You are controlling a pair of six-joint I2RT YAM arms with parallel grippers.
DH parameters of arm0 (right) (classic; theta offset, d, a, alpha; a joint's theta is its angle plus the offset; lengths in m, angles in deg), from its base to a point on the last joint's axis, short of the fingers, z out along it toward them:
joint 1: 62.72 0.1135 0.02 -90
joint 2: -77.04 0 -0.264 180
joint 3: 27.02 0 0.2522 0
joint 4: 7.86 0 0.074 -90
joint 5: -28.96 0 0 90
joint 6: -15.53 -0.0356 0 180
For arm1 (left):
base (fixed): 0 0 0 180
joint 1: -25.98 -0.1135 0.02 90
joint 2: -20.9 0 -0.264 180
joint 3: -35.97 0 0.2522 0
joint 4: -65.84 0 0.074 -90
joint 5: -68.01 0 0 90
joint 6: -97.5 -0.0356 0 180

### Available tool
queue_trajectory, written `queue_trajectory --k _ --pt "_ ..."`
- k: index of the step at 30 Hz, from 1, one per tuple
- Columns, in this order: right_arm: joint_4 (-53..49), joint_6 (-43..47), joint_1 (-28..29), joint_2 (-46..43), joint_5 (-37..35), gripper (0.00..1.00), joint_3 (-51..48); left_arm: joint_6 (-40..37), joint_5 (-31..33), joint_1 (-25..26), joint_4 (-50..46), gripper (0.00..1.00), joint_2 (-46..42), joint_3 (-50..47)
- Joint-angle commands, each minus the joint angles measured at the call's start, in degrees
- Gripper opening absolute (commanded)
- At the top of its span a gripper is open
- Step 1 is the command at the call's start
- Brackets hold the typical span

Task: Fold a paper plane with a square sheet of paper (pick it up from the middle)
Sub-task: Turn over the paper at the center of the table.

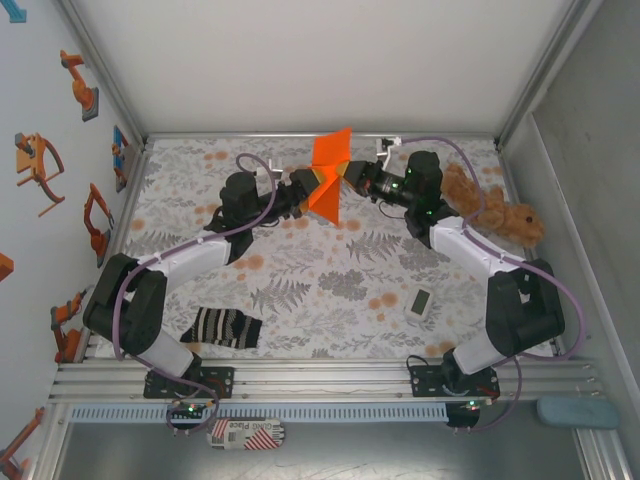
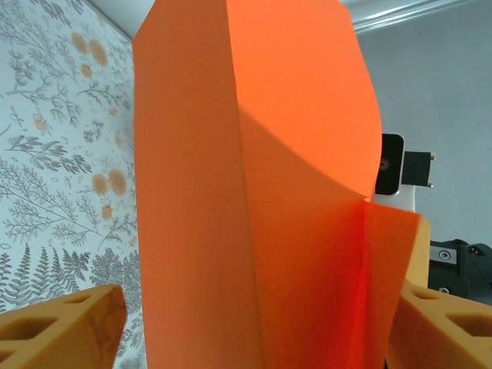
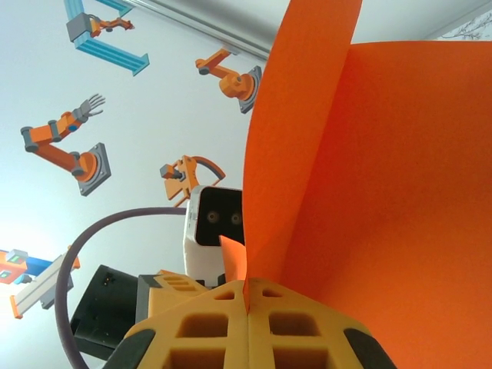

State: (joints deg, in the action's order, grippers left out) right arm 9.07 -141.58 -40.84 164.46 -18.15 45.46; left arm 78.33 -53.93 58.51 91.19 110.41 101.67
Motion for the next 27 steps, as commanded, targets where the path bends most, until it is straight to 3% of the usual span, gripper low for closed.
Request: queue_trajectory --k 1,11,16,20,27 --pt "2.28 -0.74 -0.54 0.51 1.44 0.0 -0.62 0.54 -1.72 0.16 3.67 0.76 -0.06 0.4" --pt "0.68 0.09 -1.28 0.83 1.24 0.0 -2.06 -0.27 -1.06 0.07 3.68 0.46 -0.97 0.31" --pt "-4.82 2.86 -1.44 -0.41 0.59 0.05 -1.22 -3.08 0.39 -0.01 0.21 0.33 -3.07 0.56" --pt "-10.08 6.18 -1.45 -2.16 -0.74 0.12 -0.24 -4.63 0.57 0.03 -1.94 0.19 -3.73 1.28" --pt "-16.87 10.58 -2.78 -5.53 -4.28 0.34 -0.31 -8.47 1.74 -0.1 -6.33 0.11 -4.88 1.86"
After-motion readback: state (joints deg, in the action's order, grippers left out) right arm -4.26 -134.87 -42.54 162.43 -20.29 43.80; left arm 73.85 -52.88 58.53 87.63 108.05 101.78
